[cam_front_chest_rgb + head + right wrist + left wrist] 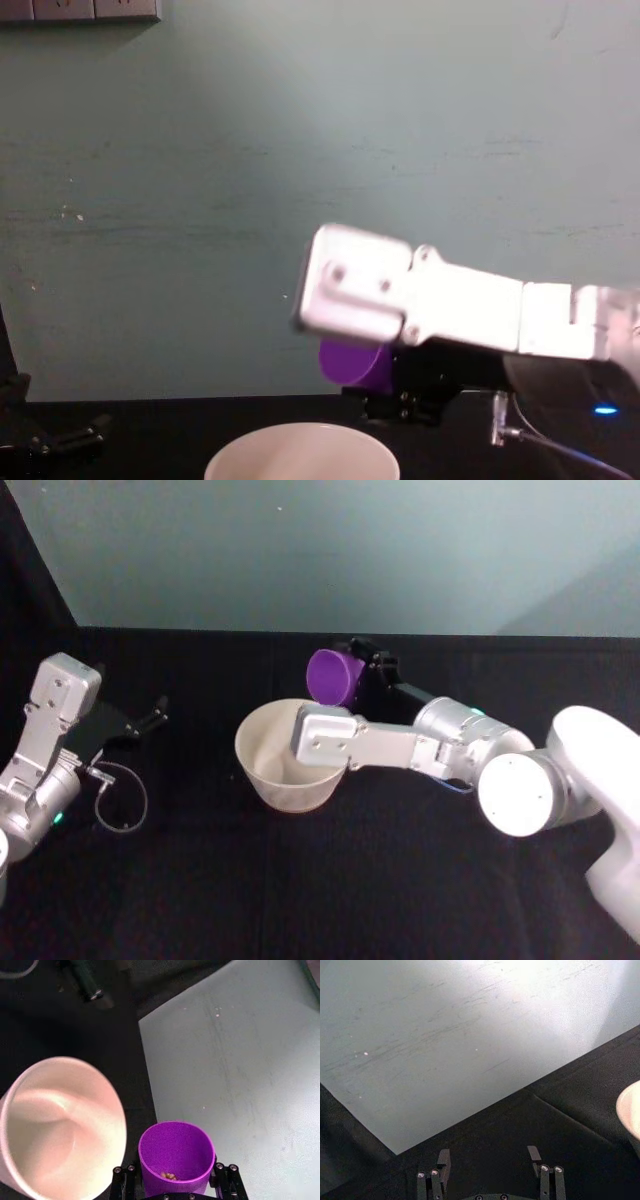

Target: Pick up the cup and pour the mung beans from the cup into the bowl.

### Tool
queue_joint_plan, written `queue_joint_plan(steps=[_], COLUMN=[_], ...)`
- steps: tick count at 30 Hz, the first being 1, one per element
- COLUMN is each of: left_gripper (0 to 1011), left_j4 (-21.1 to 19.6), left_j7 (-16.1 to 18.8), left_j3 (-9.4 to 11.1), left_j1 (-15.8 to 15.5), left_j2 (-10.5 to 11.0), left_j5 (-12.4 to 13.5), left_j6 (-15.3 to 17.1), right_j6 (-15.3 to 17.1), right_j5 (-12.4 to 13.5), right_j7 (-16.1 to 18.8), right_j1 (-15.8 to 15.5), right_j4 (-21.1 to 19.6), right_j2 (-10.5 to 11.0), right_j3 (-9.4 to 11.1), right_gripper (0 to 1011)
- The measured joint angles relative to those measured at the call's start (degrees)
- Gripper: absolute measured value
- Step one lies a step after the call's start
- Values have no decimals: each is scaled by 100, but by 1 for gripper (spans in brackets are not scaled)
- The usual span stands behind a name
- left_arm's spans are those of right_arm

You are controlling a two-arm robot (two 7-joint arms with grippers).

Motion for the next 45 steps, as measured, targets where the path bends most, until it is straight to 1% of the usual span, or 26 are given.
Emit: queue_joint_plan(steps=[1, 3, 4, 5, 6, 9, 10, 13, 16, 22, 23, 25, 29, 32, 45], left_gripper=[1000, 1000, 1000, 1000, 1000, 1000, 1000, 1000, 1000, 1000, 1000, 1000, 1000, 1000, 1000], left_j4=[0, 0, 0, 0, 0, 0, 0, 0, 0, 0, 0, 0, 0, 0, 0], left_j7=[0, 0, 0, 0, 0, 0, 0, 0, 0, 0, 0, 0, 0, 0, 0], left_j3=[0, 0, 0, 0, 0, 0, 0, 0, 0, 0, 0, 0, 0, 0, 0], left_j1=[0, 0, 0, 0, 0, 0, 0, 0, 0, 0, 0, 0, 0, 0, 0], left_j2=[0, 0, 0, 0, 0, 0, 0, 0, 0, 0, 0, 0, 0, 0, 0], left_j5=[0, 0, 0, 0, 0, 0, 0, 0, 0, 0, 0, 0, 0, 0, 0], left_j6=[0, 0, 0, 0, 0, 0, 0, 0, 0, 0, 0, 0, 0, 0, 0], right_j6=[44, 85, 124, 143, 173, 197, 197, 225, 259, 280, 280, 301, 322, 326, 167], right_j5=[-205, -394, -573, -654, -810, -1037, -1037, -1313, -1524, -1821, -1821, -2000, -2155, -2331, -2687], right_j7=[12, 24, 44, 53, 56, 65, 65, 108, 130, 139, 139, 90, 21, -54, -150], right_j1=[43, 77, 109, 123, 149, 180, 180, 224, 240, 215, 215, 176, 121, 67, -5], right_j4=[-4, -7, -7, -7, -6, 7, 7, 37, 50, 71, 71, 62, 28, 3, 35], right_j2=[3, 3, 1, -2, -14, -57, -57, -104, -130, -167, -167, -164, -150, -127, -127], right_j3=[-98, -173, -259, -292, -357, -449, -449, -562, -634, -707, -707, -745, -765, -780, -789], right_gripper=[723, 723, 723, 723, 723, 723, 723, 723, 723, 723, 723, 723, 723, 723, 723])
